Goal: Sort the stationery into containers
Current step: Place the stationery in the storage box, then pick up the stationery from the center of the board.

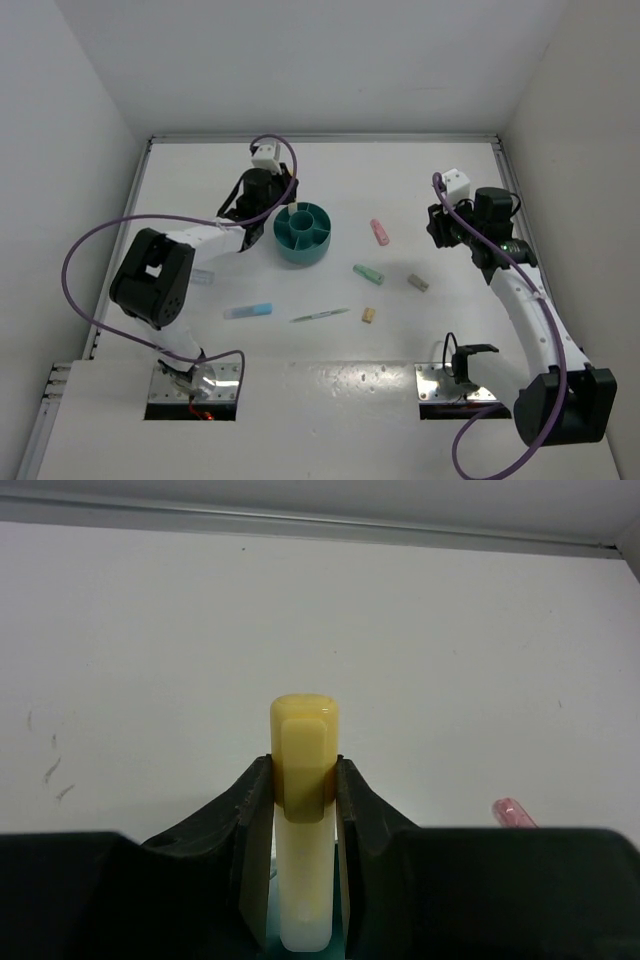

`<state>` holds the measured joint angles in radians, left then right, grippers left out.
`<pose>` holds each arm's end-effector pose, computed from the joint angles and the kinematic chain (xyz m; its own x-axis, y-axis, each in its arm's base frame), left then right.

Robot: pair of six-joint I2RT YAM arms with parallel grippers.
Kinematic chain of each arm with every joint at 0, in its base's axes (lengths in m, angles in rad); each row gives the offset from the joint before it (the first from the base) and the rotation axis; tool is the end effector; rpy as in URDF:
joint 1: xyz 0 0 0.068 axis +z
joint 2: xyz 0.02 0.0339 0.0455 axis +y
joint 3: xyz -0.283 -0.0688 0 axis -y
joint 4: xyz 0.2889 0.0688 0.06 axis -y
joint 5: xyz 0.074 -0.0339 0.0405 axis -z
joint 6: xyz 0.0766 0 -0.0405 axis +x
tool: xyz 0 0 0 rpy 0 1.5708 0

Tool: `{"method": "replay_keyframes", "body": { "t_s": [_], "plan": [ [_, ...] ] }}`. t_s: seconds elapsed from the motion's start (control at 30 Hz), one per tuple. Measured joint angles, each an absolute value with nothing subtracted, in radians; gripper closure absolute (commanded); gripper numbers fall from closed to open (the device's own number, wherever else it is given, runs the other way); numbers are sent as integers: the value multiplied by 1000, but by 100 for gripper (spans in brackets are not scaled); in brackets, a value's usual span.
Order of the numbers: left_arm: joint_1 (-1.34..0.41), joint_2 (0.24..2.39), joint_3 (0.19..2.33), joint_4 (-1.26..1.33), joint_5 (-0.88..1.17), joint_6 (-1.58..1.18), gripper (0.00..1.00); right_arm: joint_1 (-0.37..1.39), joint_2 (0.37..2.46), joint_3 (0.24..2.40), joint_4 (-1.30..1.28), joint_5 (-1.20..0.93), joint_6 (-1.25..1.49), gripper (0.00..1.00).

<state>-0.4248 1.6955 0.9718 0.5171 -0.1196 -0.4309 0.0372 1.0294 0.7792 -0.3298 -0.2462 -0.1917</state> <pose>0.4213 -0.1805 0.2172 -0.2963 -0.3211 -0.8995 0.1971 0.9010 -0.3866 0.2921 0.0296 0.2614 -0.4919 -0.2032 -0.8466 -0.3397 0.9401 -0.0283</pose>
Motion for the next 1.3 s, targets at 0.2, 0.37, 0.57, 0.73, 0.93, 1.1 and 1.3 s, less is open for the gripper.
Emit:
{"method": "replay_keyframes", "body": {
  "t_s": [0.2,0.37,0.57,0.73,0.93,1.1,1.3],
  "plan": [
    [-426,1726,972,540,-118,-430,100,37,1040,779,-330,-244,-199,58],
    [-430,1728,948,562,-110,-429,82,37,1045,778,-330,-241,-203,58],
    [-430,1722,911,592,-93,-427,63,37,1045,778,-330,-236,-203,58],
    [-431,1710,911,569,-83,-427,56,37,1045,778,-330,-236,-204,57],
    [-432,1662,911,535,-75,-426,56,37,1045,778,-330,-236,-204,57],
    [-432,1617,913,513,-71,-426,56,37,1045,778,-330,-236,-204,57],
    [-418,1502,916,400,-89,-476,100,37,1049,778,-331,-235,-210,100]
  ]
}}
